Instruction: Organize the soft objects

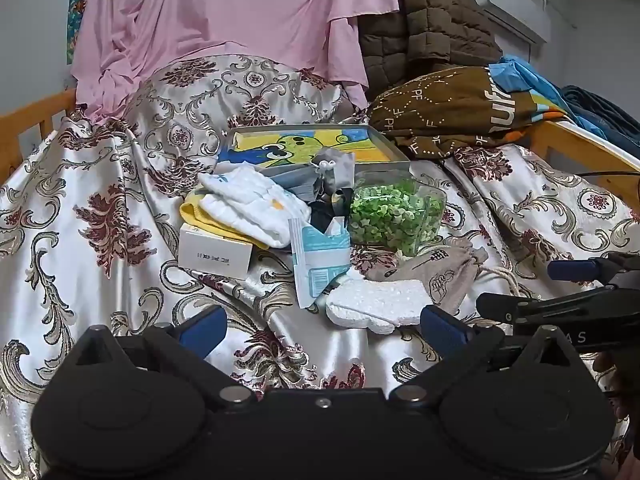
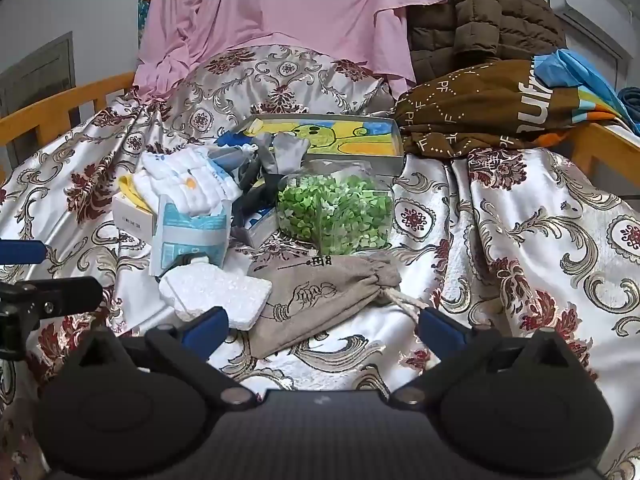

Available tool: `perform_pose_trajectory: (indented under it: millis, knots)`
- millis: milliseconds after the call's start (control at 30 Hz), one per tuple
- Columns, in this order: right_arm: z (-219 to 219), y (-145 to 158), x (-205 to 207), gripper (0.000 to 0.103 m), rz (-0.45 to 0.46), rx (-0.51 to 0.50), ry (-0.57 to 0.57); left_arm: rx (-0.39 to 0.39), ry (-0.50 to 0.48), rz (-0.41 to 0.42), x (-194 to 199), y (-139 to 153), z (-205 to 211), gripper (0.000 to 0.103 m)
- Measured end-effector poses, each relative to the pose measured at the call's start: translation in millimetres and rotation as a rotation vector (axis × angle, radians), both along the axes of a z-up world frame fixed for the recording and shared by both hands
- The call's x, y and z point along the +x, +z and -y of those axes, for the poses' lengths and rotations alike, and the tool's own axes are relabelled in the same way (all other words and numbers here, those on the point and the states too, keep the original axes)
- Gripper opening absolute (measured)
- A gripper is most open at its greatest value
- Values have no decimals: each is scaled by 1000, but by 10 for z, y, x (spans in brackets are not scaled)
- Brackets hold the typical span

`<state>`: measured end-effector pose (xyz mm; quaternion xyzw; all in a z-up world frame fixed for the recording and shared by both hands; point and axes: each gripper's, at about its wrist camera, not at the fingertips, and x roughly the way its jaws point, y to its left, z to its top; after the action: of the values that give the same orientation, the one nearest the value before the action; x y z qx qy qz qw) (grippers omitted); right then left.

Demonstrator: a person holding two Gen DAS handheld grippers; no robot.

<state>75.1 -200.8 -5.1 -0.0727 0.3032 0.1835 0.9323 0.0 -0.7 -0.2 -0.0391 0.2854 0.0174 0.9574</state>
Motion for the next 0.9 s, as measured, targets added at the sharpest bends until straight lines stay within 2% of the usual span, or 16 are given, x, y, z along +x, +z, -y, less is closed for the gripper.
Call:
perform_pose_trajectory:
  millis: [900]
  knots:
    - [-5,-15,9,103,-7,-13,6,-1,-1,-2,1,0,0,102]
